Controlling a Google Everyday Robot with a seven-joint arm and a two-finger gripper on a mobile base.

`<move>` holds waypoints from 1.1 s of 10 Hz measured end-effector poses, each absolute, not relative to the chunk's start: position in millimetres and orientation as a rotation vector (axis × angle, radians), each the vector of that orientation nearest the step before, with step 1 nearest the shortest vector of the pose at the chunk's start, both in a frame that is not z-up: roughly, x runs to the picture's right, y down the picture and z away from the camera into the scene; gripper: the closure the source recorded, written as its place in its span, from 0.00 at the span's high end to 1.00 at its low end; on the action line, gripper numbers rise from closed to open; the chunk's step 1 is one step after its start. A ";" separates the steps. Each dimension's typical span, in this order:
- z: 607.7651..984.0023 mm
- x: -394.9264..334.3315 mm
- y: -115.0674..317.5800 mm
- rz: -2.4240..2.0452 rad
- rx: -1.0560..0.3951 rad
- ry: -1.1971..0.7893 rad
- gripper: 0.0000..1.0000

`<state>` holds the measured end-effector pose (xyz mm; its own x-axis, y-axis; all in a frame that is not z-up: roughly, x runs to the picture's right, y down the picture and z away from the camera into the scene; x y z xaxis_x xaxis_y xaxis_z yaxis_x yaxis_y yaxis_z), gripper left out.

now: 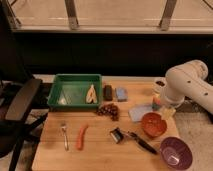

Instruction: Place pepper in purple bowl

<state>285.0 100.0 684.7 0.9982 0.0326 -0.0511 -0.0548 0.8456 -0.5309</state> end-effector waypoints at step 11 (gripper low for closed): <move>684.2 284.1 99.5 0.029 -0.561 0.029 0.65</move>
<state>284.1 99.5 684.2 0.9992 0.0194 -0.0356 -0.0354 0.8461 -0.5318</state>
